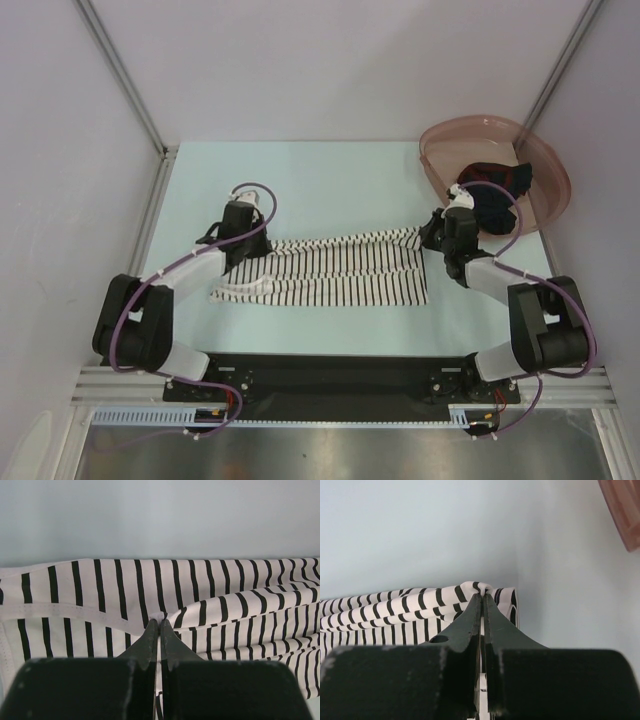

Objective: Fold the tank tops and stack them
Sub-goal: Fold the tank top

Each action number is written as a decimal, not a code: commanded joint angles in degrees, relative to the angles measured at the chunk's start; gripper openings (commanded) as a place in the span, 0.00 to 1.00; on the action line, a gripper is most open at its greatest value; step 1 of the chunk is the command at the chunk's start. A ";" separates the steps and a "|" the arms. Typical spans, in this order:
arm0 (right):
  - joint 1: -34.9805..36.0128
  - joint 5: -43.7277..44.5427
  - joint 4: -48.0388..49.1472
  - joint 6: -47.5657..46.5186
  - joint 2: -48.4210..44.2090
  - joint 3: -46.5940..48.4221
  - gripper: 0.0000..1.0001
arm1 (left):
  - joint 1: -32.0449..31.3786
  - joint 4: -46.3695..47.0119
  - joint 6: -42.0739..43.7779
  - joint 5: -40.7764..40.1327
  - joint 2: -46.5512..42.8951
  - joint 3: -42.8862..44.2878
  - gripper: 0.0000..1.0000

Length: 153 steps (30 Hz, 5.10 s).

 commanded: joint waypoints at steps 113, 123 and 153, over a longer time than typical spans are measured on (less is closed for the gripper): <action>20.79 16.32 -32.86 -2.23 0.16 15.32 0.16 | -9.99 -5.32 -1.94 -7.68 0.17 1.94 0.38; 15.95 14.38 -33.84 -2.93 6.59 16.58 0.14 | -12.62 -6.90 -1.94 -9.69 1.22 4.31 0.38; 13.05 8.06 -35.24 13.06 -2.12 1.89 0.05 | -33.19 0.13 -7.56 -0.82 24.87 23.39 0.31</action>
